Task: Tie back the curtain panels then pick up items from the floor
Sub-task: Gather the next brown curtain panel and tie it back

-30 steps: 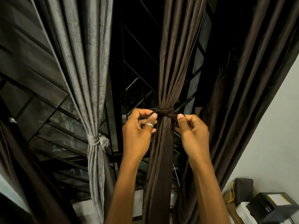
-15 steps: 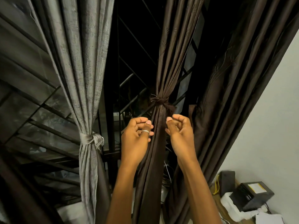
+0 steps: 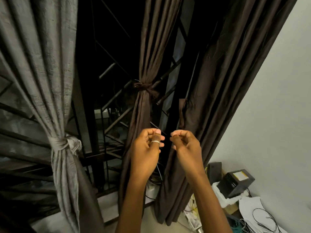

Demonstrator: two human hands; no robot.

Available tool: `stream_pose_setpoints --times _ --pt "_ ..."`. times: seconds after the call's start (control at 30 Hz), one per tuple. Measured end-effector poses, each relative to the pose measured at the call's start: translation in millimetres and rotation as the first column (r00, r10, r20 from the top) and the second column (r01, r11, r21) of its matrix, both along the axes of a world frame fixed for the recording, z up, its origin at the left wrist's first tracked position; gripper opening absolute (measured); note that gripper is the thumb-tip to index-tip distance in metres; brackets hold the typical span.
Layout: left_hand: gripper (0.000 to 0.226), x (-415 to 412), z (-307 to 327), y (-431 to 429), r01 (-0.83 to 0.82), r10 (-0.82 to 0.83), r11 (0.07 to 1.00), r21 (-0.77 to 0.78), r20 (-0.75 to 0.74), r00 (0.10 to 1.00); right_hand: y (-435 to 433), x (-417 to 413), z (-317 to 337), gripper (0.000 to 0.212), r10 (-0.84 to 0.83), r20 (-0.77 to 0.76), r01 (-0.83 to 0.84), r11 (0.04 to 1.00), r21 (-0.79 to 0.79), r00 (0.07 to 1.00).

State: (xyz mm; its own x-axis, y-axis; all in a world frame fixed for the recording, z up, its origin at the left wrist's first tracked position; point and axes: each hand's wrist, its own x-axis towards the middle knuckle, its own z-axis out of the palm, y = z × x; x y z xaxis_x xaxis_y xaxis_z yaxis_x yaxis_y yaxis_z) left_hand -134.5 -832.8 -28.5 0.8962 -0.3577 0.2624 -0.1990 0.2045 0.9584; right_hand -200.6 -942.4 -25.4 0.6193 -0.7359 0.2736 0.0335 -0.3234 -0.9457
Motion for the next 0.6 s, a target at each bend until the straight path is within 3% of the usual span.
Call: stream_pose_setpoints --times 0.5,0.6 --pt "0.009 -64.8 -2.2 -154.0 -0.111 0.114 0.99 0.088 -0.036 0.993 -169.9 -35.7 -11.2 0.008 0.031 0.039 -0.03 0.999 -0.014 0.999" --pt "0.01 -76.3 -1.3 -162.3 -0.144 0.148 0.985 0.097 -0.03 0.989 -183.2 -30.4 -7.1 0.023 -0.007 0.042 0.01 0.996 -0.088 0.999"
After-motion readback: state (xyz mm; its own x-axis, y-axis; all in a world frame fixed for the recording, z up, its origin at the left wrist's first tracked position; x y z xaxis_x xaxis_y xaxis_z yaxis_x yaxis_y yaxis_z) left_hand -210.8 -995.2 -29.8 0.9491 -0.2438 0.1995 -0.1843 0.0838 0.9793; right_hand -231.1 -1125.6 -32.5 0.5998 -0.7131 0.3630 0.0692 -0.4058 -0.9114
